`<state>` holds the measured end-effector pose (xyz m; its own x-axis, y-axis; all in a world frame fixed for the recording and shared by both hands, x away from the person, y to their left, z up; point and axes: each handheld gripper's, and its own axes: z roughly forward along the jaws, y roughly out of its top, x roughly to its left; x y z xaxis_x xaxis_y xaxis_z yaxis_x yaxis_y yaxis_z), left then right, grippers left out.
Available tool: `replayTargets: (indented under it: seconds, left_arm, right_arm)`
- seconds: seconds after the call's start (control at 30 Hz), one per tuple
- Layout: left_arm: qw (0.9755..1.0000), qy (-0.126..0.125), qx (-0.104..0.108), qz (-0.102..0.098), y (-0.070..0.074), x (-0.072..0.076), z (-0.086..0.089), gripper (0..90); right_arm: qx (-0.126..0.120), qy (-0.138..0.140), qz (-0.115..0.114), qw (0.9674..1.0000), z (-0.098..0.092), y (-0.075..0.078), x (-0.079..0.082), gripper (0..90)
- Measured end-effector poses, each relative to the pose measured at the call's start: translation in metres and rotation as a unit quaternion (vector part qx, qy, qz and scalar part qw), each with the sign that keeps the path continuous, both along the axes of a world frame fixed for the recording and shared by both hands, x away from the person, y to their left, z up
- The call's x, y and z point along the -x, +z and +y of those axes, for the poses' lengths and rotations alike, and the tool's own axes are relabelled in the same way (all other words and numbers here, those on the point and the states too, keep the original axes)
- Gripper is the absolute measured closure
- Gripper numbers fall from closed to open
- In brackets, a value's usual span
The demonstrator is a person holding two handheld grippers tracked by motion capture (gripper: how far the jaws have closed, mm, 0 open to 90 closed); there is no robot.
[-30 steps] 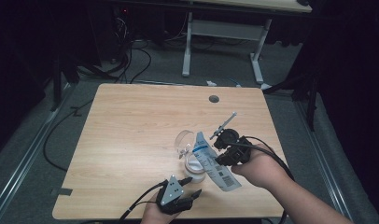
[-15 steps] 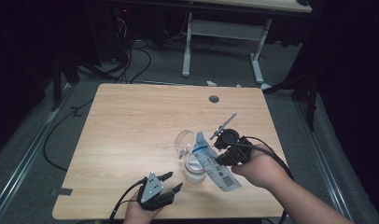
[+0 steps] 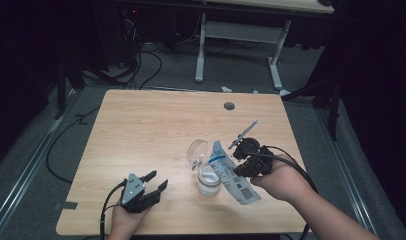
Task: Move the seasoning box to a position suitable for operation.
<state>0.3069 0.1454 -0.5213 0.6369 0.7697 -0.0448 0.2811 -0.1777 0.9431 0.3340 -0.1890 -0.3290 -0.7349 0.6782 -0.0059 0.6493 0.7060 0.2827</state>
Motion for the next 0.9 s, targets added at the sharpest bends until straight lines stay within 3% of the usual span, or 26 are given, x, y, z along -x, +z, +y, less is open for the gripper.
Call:
replayTargets:
  seconds: [0.17, 0.43, 0.73, 0.83, 0.87, 0.9]
  left_arm:
    - [0.9998, 0.017, 0.012, 0.002, 0.001, -0.003, 0.013, 46.9]
    - [0.9998, 0.014, 0.015, 0.003, 0.001, -0.003, 0.013, 46.9]
    - [0.9997, 0.014, 0.017, 0.006, 0.001, -0.003, 0.014, 46.9]
    - [0.9997, 0.016, 0.019, 0.006, 0.002, -0.004, 0.016, 46.9]
    - [0.9996, 0.019, 0.021, 0.004, 0.002, -0.004, 0.017, 46.9]
    - [0.9996, 0.019, 0.021, 0.007, 0.002, -0.004, 0.018, 46.9]
  right_arm:
    - [0.002, -0.004, -0.004, 1.0000, -0.005, 0.001, -0.002, 89.7]
    - [0.008, -0.028, -0.013, 0.9995, -0.017, 0.002, -0.009, 89.7]
    - [0.017, -0.057, -0.019, 0.9981, -0.037, -0.007, -0.024, 89.7]
    - [0.019, -0.068, -0.016, 0.9974, -0.044, -0.013, -0.030, 89.7]
    - [0.019, -0.086, -0.008, 0.9961, -0.045, -0.014, -0.030, 89.7]
    - [0.022, -0.082, -0.010, 0.9963, -0.047, -0.017, -0.032, 89.7]
